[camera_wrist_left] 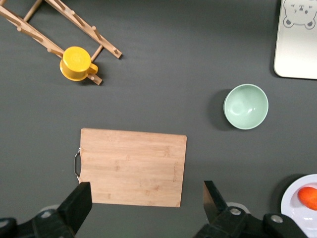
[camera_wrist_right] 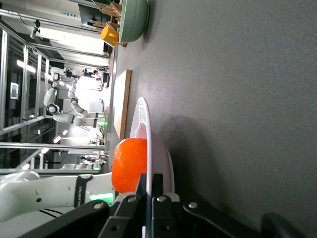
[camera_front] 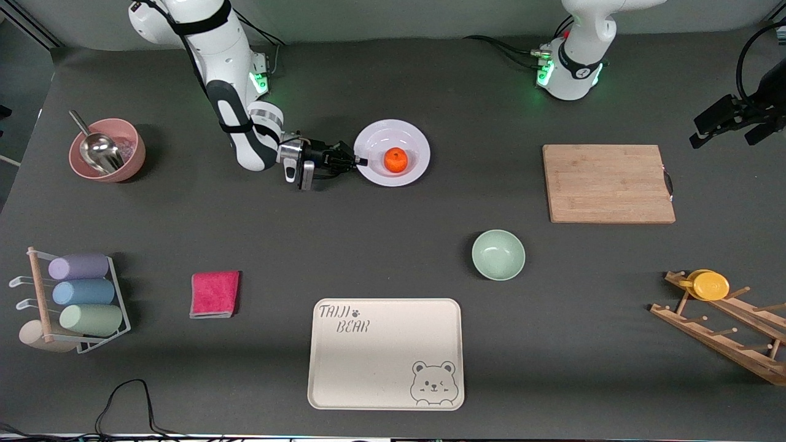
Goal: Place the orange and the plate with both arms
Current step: 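Carry the plate with the right gripper onto the bear placemat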
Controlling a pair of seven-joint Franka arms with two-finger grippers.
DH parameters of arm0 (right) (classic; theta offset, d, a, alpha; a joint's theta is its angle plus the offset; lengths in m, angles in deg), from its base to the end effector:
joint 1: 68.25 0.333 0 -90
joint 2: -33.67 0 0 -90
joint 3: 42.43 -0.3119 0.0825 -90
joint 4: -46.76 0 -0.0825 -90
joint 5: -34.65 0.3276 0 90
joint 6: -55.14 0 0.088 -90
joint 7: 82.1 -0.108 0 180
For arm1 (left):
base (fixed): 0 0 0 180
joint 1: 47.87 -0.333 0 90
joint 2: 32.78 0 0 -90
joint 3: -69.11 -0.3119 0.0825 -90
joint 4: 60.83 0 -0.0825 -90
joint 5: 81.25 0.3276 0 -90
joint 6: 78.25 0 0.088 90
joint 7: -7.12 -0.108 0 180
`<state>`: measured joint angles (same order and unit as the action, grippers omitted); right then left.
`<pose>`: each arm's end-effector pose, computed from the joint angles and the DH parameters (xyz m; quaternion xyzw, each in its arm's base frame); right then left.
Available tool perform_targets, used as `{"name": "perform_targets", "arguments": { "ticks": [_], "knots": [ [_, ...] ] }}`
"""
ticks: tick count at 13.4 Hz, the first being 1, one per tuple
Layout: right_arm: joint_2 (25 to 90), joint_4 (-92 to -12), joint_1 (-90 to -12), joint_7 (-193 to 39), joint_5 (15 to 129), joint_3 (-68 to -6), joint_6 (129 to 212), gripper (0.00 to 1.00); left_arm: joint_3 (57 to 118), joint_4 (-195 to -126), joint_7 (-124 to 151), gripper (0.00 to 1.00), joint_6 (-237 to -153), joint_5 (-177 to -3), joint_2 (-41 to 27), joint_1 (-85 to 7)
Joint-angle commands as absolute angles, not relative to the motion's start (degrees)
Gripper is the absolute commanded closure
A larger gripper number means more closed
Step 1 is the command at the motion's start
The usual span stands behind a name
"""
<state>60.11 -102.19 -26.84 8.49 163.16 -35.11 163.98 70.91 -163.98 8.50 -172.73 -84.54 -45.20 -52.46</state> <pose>0.2828 0.2540 0.1398 -0.8105 -0.0086 -0.0619 0.5823 0.4369 0.0138 0.6317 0.9984 0.0379 0.0330 0.0249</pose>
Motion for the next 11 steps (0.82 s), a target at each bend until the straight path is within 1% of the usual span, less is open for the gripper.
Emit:
{"name": "perform_targets", "arguments": {
  "ticks": [1,4,6,8,11],
  "knots": [
    [59.9,-100.5,-27.4,0.4,163.5,-34.5,161.8,1.0,71.0,-163.9,7.5,0.0,-173.3,-84.8,-45.4,-52.7],
    [58.3,-97.7,-29.5,-6.2,162.2,-34.2,161.0,1.0,70.9,-164.0,7.4,0.0,-173.3,-84.8,-45.4,-52.8],
    [57.8,-94.5,-31.1,-11.0,160.4,-34.0,161.4,1.0,70.9,-164.0,7.2,0.0,-173.3,-84.8,-45.4,-52.8],
    [58.1,-89.8,-33.3,-15.5,157.1,-33.6,162.4,1.0,70.9,-164.0,7.3,0.0,-173.4,-84.8,-45.4,-52.8],
    [59.0,-80.6,-38.3,-23.9,150.4,-33.5,165.5,1.0,70.9,-163.9,7.3,0.0,-173.4,-84.8,-45.4,-52.8]
  ]
}}
